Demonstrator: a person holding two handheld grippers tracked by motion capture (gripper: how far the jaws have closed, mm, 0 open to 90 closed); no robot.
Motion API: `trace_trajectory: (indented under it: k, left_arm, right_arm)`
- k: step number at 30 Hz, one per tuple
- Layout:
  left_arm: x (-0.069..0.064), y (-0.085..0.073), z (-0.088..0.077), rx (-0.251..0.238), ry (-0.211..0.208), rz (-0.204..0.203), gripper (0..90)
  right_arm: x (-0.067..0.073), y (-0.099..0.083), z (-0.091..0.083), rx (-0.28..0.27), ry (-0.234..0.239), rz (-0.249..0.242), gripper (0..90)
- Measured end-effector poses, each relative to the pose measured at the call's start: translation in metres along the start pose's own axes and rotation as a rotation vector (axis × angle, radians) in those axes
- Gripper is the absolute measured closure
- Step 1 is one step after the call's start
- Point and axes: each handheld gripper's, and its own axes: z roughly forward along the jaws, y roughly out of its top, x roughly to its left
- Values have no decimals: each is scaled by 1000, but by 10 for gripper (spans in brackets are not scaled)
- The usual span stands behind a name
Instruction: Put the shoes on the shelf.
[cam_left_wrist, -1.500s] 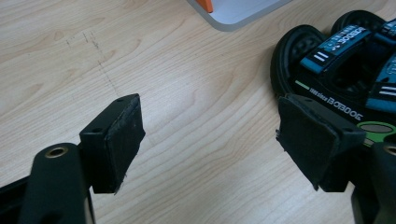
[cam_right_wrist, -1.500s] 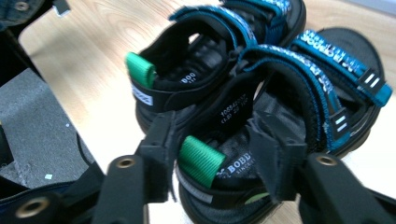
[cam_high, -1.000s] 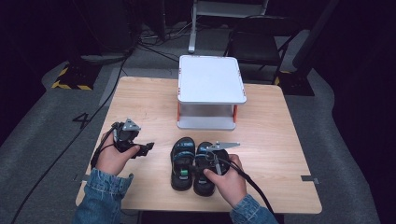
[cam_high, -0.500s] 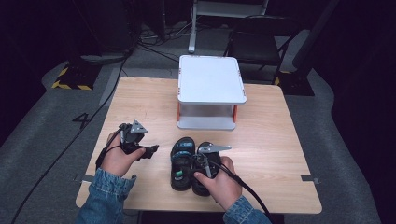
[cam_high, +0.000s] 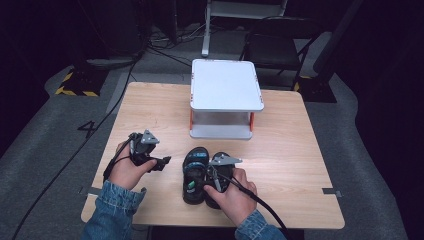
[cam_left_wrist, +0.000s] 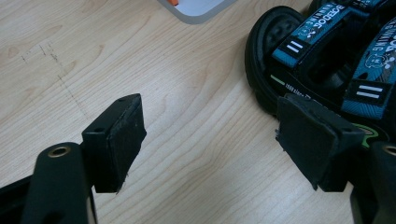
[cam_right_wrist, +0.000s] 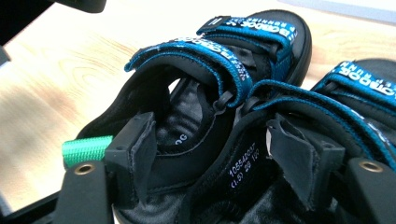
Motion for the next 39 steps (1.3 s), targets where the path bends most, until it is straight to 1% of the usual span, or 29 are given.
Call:
trace_trajectory:
  k: [2, 3, 4, 7, 8, 9, 10, 13, 14, 15, 17, 20, 21, 25, 26, 30, 33, 34, 36, 39]
  left_arm:
    - [1, 0, 0, 4, 4, 6, 234]
    - [1, 0, 1, 4, -1, 1, 234]
    - [1, 0, 1, 6, 0, 2, 234]
    - [0, 0, 2, 5, -3, -2, 234]
    - [0, 0, 2, 5, -4, -3, 234]
    - [0, 0, 2, 8, -3, 3, 234]
    - [0, 0, 2, 8, -2, 3, 234]
    - [0, 0, 3, 8, -12, -2, 234]
    - [-1, 0, 4, 7, -11, -3, 234]
    - [-1, -1, 4, 8, -12, -3, 234]
    - [-1, -1, 4, 6, -15, -2, 234]
    - [0, -1, 3, 5, -16, 1, 234]
    - [0, -1, 3, 8, -24, -3, 234]
    - [1, -1, 3, 0, -18, -8, 234]
    - [1, -1, 3, -2, -24, -9, 234]
    - [1, -1, 3, -4, -25, -9, 234]
    - [2, -1, 2, -7, -28, -8, 234]
    - [2, -1, 2, -7, -29, -6, 234]
    - [2, -2, 1, -11, -28, -14, 234]
    - [3, -2, 1, -15, -27, -16, 234]
  right_arm:
    - [-3, 0, -1, 12, 10, 2, 371]
    - [-4, 0, -2, 22, 9, -6, 399]
    - [-4, -2, -2, 49, -1, 2, 426]
    - [-3, -2, -1, 54, -3, -1, 440]
    - [-2, -3, -1, 55, -8, -4, 453]
    - [-1, -4, -1, 58, -15, -17, 474]
    - [0, -5, -1, 63, -24, -30, 514]
    - [-1, -5, -1, 70, -24, -30, 539]
    - [-2, -3, 0, 84, -19, -32, 579]
    - [-2, -3, 0, 84, -19, -32, 579]
    - [-4, -2, 0, 93, -19, -41, 628]
    - [-4, -2, -1, 94, -27, -67, 704]
    - [-4, -2, -1, 94, -26, -72, 727]
    - [-6, -2, -3, 82, -16, -63, 789]
    - [-6, -3, -4, 76, -13, -71, 805]
    - [-4, -4, -4, 64, -9, -75, 811]
    - [-3, -5, -5, 35, -13, -76, 811]
    - [-3, -4, -7, 27, -9, -69, 811]
    - [-6, 0, -12, 2, -5, -53, 810]
    - [-12, 8, -19, -27, -16, -42, 810]
